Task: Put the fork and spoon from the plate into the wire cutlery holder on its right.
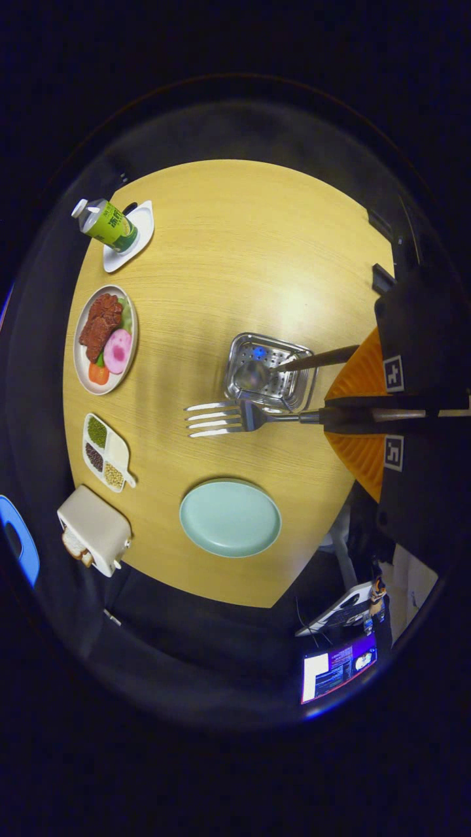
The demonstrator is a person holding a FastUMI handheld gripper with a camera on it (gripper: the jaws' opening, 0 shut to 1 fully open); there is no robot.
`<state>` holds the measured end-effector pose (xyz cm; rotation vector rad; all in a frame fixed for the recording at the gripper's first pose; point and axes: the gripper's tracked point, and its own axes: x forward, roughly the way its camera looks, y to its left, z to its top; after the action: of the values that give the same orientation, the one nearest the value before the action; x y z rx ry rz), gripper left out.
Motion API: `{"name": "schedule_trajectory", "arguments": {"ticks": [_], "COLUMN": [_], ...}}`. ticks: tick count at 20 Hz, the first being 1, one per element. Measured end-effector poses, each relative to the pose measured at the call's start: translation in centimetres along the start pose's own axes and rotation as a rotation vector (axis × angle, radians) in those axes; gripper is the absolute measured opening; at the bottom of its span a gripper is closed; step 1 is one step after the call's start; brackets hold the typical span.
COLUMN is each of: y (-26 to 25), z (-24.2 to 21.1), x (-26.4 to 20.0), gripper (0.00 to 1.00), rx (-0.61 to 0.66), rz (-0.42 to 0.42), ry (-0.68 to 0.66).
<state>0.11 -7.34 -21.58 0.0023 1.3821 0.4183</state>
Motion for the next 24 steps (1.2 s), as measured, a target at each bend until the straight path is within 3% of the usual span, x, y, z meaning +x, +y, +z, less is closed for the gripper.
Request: {"name": "schedule_trajectory", "arguments": {"ticks": [11,16,22,24], "y": [-3.0,-2.8,-2.6,-2.6], "z": [-2.3,-1.9,-1.1,-0.8], "x": [1.5,2.2,2.0,1.5], "gripper": [0.09,0.09,0.19,0.36], "rx": [0.053,0.065,0.092,0.087], "rz": [-0.060,-0.069,-0.052,-0.049], "ry": [0.370,0.408,0.367,0.330]}}
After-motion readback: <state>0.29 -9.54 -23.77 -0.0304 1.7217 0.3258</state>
